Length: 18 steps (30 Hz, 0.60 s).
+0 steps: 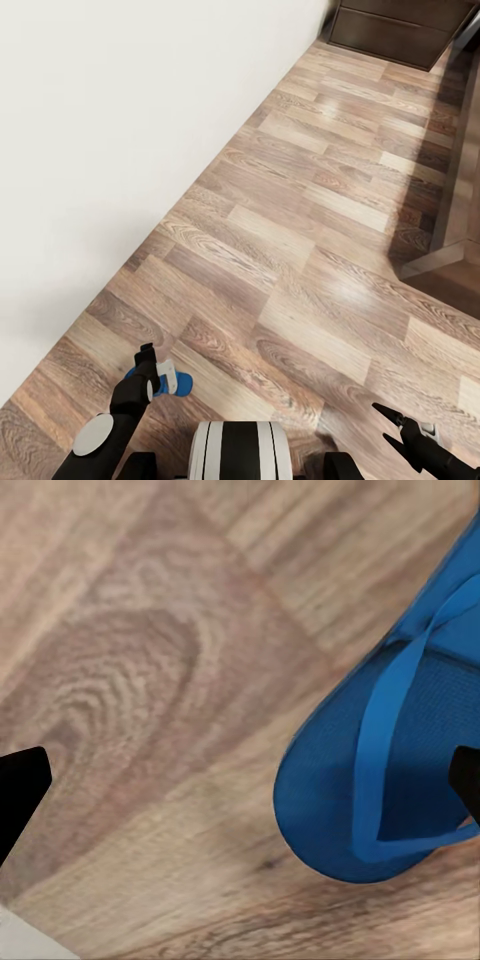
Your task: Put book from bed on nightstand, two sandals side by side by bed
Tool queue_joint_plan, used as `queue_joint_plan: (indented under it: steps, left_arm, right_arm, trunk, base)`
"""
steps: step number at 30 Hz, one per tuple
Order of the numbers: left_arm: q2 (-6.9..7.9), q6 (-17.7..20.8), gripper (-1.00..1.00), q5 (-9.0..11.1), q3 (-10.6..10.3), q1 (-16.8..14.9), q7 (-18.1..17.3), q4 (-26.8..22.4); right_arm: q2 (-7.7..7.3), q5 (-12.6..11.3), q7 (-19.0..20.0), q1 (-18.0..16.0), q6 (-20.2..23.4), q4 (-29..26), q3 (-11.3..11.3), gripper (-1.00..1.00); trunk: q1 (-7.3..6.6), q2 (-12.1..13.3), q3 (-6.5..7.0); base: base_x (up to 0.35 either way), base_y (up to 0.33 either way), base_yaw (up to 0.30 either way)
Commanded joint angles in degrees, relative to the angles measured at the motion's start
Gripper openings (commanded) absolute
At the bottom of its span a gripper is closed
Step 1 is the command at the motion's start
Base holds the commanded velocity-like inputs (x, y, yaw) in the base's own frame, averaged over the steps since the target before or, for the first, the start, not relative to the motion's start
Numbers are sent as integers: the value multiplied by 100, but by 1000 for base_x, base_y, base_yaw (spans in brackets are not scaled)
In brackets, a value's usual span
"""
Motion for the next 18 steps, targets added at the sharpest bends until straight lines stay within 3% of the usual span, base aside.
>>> queue_joint_plan:
  steps: [1, 18]
  left_arm:
    - [5, 28, 100, -38, -18, -2, -39, -7]
    - [-6, 26, 100, -39, -35, -2, -32, -5]
  right_arm:
    - [2, -10, 7, -3, 36, 1, -12, 100]
    - [1, -10, 10, -2, 36, 1, -15, 100]
  trunk:
    - [0, -1, -3]
    - [0, -1, -3]
  base:
    - [41, 0, 0]
    - [8, 0, 0]
